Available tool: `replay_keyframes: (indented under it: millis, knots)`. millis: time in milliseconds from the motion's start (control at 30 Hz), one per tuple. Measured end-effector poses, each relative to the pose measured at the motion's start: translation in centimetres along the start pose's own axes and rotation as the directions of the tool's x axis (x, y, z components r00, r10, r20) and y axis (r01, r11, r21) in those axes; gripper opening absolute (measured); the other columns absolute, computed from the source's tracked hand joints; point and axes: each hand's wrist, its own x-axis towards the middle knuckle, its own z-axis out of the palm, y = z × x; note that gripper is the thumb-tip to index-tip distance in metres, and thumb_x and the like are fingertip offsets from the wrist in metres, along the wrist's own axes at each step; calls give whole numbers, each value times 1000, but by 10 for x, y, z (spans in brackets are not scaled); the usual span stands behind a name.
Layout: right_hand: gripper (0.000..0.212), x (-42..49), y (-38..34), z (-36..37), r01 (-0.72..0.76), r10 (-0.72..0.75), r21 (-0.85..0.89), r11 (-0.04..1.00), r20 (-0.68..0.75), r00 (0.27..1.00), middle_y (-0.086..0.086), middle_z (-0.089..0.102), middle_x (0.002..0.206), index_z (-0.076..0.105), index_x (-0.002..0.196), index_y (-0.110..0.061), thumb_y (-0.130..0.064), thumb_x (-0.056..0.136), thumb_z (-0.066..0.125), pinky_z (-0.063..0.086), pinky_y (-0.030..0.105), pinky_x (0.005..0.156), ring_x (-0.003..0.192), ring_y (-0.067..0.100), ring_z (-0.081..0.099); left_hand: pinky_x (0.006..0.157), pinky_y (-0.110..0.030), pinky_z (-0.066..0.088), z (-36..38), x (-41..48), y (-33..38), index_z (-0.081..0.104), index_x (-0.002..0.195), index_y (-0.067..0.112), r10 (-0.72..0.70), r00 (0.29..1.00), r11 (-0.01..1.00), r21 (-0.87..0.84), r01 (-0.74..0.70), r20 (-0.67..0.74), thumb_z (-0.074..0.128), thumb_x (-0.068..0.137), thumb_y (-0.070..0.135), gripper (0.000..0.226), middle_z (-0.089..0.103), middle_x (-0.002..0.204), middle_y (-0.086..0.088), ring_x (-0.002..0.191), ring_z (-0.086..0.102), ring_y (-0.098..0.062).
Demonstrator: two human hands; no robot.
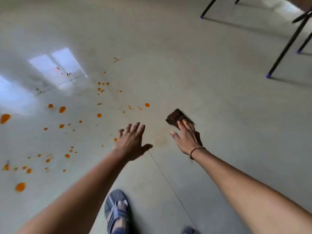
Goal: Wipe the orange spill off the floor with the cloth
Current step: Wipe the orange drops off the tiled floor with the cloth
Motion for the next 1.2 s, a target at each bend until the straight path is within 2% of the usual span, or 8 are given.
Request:
replay_keyframes:
  millis: [133,233,433,633,800,900,1033,1200]
  knots:
    - [63,92,48,78,25,-22,-158,987,19,1000,6,13,161,24,150,-20,-50,97,38,15,44,116,147,23,10,115,-50,12,96,68,-38,13,152,21,20,994,991,126,-34,112,47,84,71,91,10,162,-5,148,7,-30]
    - [59,164,74,121,3,-30,-262,965,-98,995,4,15,160,27,149,-23,-49,97,36,10,46,117,147,23,9,116,-52,6,147,124,-84,10,153,20,39,997,976,213,-54,74,46,82,73,95,7,162,-6,148,3,-30]
    - [57,213,61,175,-54,8,-190,980,-233,973,3,15,160,31,147,-29,-48,94,43,12,53,115,145,32,10,116,-53,4,164,186,-137,3,154,21,29,998,964,264,-44,60,47,70,84,114,-1,163,-5,148,4,-31]
    - [77,169,22,211,394,-409,-171,903,-59,911,-2,16,160,20,152,-22,-56,87,41,18,43,118,148,19,12,115,-52,10,143,205,-147,4,154,20,58,995,973,219,-74,82,59,61,83,125,-2,162,-6,147,8,-30]
    - [78,205,12,201,42,-69,-116,992,-238,969,11,12,160,17,152,-11,-49,91,49,13,43,117,147,26,13,117,-53,6,134,208,-183,-4,154,17,-44,997,980,196,32,57,65,53,84,140,-12,162,-8,148,-1,-31]
    - [74,203,-57,229,217,-239,-123,969,-207,949,16,15,159,21,152,-14,-42,90,49,10,47,118,147,30,14,117,-53,0,128,213,-208,-13,153,15,-98,990,976,204,76,99,68,45,84,151,-18,160,-8,148,-9,-31]
    - [69,142,-3,236,324,-355,-193,926,-156,922,14,19,158,24,151,-26,-48,88,41,21,49,116,145,31,22,118,-53,-5,117,220,-222,-16,152,13,-122,979,970,230,83,161,71,40,84,158,-18,160,-9,148,-12,-30]
    - [68,247,-32,197,-110,70,-119,987,-302,951,18,13,159,22,152,-19,-47,94,42,13,49,117,145,35,14,116,-52,-10,125,228,-227,-17,151,12,-125,978,971,222,87,164,72,38,83,160,-19,160,-10,148,-11,-27]
